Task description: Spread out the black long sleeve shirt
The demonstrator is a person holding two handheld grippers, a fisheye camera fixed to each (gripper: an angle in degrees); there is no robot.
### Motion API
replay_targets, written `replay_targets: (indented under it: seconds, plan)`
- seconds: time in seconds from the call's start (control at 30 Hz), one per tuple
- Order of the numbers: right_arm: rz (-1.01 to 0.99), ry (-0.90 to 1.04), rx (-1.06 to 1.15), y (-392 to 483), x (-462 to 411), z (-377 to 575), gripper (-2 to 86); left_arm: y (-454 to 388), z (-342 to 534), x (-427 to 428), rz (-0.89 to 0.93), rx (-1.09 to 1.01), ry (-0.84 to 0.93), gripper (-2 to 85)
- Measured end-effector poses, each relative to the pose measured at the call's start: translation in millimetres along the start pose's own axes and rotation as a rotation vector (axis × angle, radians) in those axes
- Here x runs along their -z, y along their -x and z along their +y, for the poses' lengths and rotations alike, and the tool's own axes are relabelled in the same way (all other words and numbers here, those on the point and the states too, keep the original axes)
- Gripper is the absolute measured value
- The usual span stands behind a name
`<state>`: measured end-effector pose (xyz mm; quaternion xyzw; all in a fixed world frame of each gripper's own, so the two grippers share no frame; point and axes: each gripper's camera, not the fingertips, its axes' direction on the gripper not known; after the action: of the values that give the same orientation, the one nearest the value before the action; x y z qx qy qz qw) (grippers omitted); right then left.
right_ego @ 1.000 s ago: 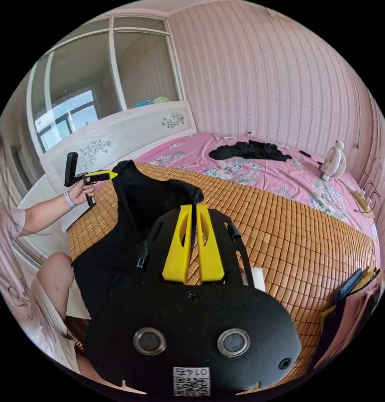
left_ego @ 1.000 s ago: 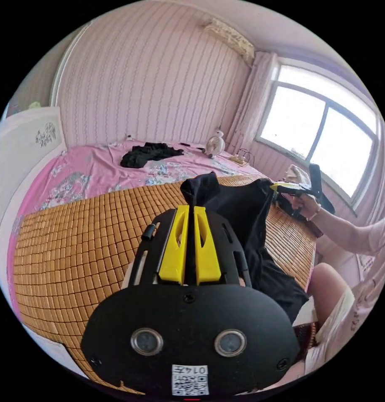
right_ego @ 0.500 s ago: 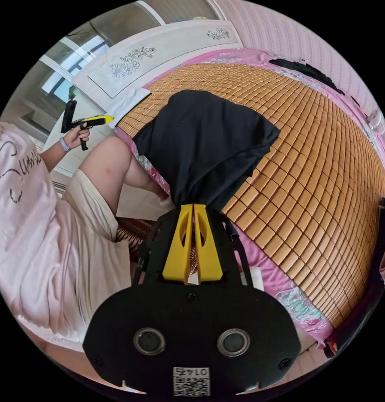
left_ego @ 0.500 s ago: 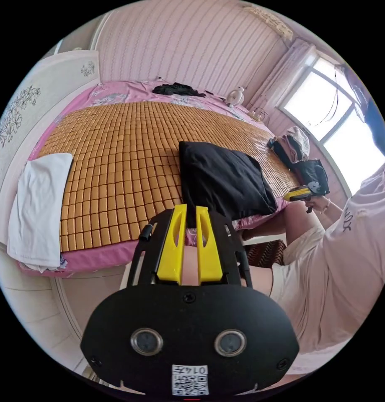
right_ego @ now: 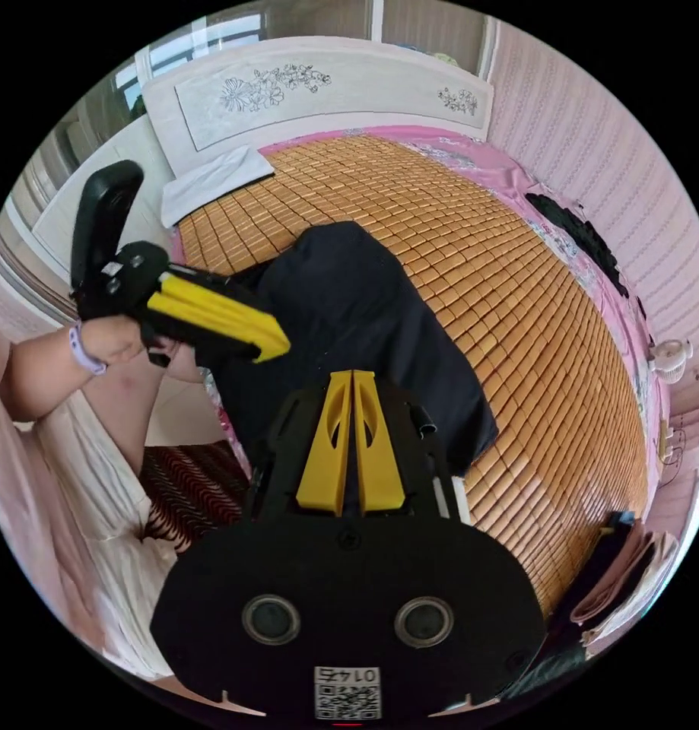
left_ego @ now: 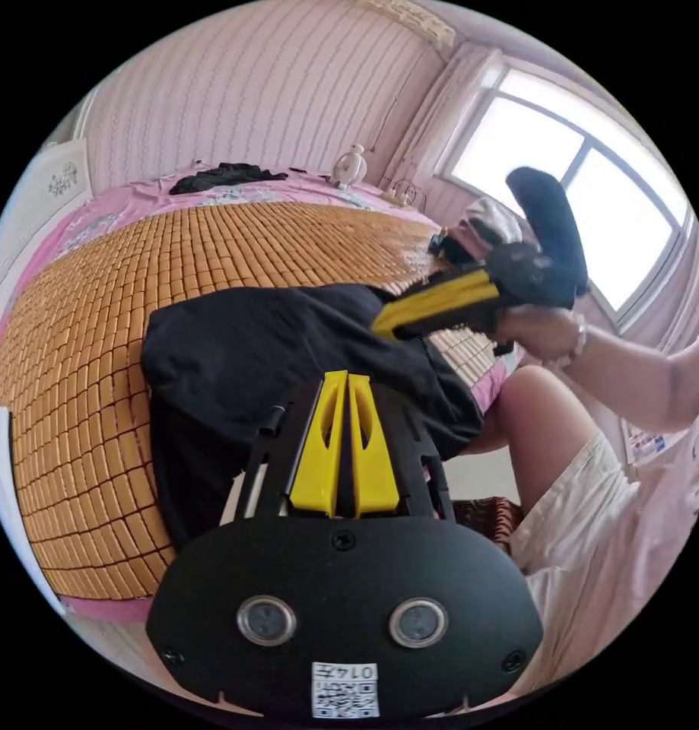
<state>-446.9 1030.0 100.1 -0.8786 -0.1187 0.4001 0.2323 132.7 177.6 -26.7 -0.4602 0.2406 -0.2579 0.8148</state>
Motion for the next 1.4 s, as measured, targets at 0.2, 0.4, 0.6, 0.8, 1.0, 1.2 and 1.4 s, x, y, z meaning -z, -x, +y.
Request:
replay_targets:
  seconds: [0.2, 0.4, 0.6, 0.8, 1.0, 1.2, 1.4]
  plan:
    - [0.09, 0.355, 0.188, -0.7, -93.2, -92.0, -0.4, -24.1, 12.6, -55.3, -0.049, -0.157, 0.234, -1.0]
    - [0.031, 0.411, 0.242, -0.3, -110.8, -125.4, -0.5, -40.7, 16.5, -57.3, -0.055, -0.259, 0.207, -1.0]
    - [-0.078, 0.486, 0.268, -12.7, -104.3, -158.1, -0.6, -47.4, 9.9, -51.9, 0.084, -0.218, 0.167, -1.0]
    - [0.016, 0.582, 0.309, -11.6, -134.6, -167.6, -0.6, -78.5, 16.5, -66.4, -0.003, -0.377, 0.251, -1.0]
    - [0.016, 0.611, 0.342, -20.8, -112.4, -173.6, -0.5, -87.5, 21.3, -66.2, 0.007, -0.38, 0.247, -1.0]
    - [0.039, 0.476, 0.201, -43.1, -112.5, -145.4, -0.5, -94.7, 25.9, -65.0, 0.021, -0.383, 0.243, -0.8]
    - [-0.046, 0.18, -0.03, -75.4, -29.4, -71.1, -0.4, -104.2, 29.1, -43.8, 0.085, -0.382, 0.09, 2.1]
